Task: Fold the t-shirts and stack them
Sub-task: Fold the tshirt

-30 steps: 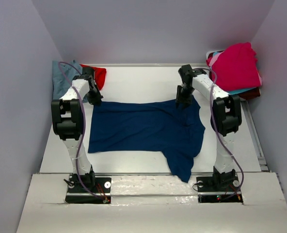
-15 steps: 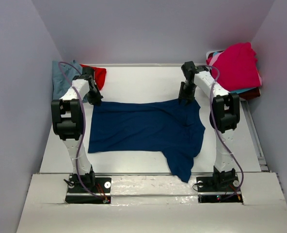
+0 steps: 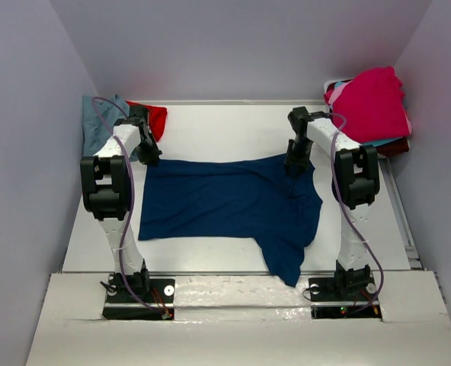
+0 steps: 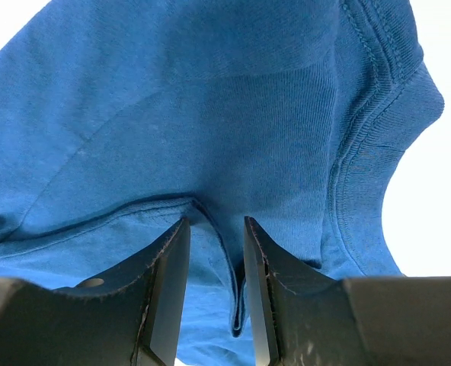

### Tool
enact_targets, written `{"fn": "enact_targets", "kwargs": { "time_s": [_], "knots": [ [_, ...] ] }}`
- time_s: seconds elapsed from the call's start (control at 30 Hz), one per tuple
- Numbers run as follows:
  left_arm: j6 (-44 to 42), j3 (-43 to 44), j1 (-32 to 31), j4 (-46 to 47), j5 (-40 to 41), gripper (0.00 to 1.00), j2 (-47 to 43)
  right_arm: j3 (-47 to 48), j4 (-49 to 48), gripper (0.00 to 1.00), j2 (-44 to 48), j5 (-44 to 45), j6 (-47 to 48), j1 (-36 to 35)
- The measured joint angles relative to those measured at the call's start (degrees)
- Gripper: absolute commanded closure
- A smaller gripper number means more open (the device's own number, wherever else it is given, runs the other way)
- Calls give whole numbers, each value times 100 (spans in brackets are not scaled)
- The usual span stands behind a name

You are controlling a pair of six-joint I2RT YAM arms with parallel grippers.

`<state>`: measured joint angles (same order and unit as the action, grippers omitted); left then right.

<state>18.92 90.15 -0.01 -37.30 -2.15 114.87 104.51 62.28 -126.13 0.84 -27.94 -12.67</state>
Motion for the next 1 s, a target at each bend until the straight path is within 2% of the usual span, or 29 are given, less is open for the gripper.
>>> {"fn": "enact_targets", "kwargs": {
  "time_s": [0.2,0.3,0.33,0.43,0.5,0.73,1.0],
  "knots": [
    [0,0,0,0,2,88,0,-142,-96,61,20,-68,2,0],
    [0,0,0,0,2,88,0,-245,-131,65,57,-153,2,0],
    [0,0,0,-2,2,88,0,-284,-142,75,81,-192,2,0],
    [0,0,0,-2,2,88,0,-345,-162,88,131,-258,11,0],
    [0,0,0,0,0,88,0,-393,-192,93,179,-282,-4,0],
    [-2,0,0,2,0,88,0,-485,-188,93,481,-385,9,0],
    [0,0,0,0,0,88,0,-960,-168,93,1342,-732,118,0]
  ]
}}
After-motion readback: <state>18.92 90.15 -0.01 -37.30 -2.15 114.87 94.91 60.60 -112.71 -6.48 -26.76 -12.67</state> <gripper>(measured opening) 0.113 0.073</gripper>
